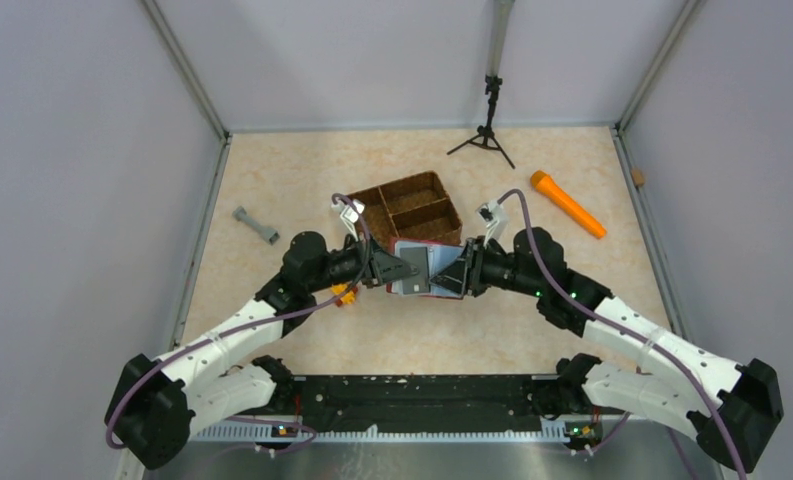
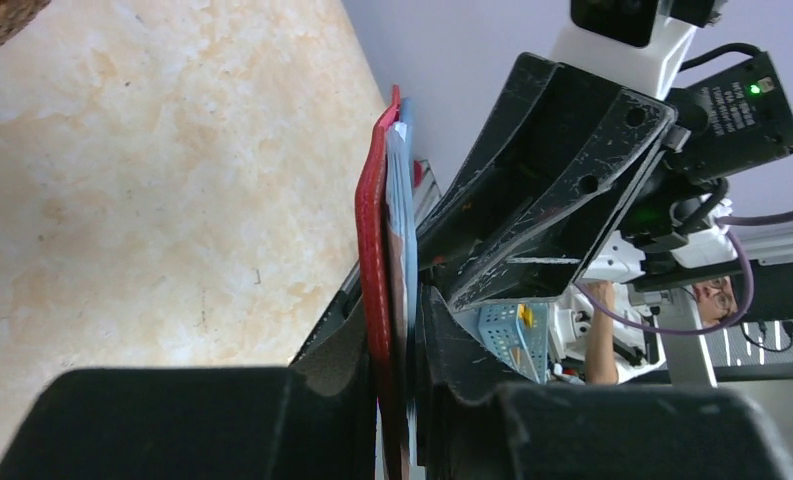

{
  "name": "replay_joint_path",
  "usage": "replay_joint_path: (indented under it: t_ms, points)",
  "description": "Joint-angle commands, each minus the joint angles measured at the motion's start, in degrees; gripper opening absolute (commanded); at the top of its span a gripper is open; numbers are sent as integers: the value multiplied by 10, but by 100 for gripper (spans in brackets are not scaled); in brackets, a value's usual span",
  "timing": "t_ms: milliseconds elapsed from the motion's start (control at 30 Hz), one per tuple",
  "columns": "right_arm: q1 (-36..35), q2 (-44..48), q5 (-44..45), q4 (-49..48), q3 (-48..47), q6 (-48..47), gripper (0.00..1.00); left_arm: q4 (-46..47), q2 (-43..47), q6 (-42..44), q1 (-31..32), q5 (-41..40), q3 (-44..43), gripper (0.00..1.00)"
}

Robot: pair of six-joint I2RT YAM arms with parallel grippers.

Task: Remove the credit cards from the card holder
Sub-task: Remove the credit card from the card holder.

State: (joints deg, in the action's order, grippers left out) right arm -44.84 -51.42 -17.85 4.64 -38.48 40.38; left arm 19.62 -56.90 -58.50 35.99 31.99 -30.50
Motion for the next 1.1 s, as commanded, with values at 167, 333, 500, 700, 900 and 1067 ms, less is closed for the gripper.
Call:
replay_joint_path:
  t_ms: [167, 333, 500, 700, 900, 1067]
  points:
    - [-5, 14, -45, -85, -1, 38, 30, 143, 13, -53, -3, 34, 16, 7]
    - [-5, 10, -66, -113, 3, 61, 27, 228, 3, -92, -3, 48, 35, 7]
    - [-5, 24, -83, -166, 20, 97, 19, 241, 6, -99, -2, 52, 41, 7]
    - [-5, 38, -95, -264, 52, 156, 16, 283, 0, -115, -2, 52, 57, 13]
    - [-5, 34, -93, -309, 62, 176, 9, 321, -17, -130, -2, 65, 64, 16]
    - [-4, 35, -82, -308, 63, 175, 0, 321, -16, -127, -3, 64, 67, 25]
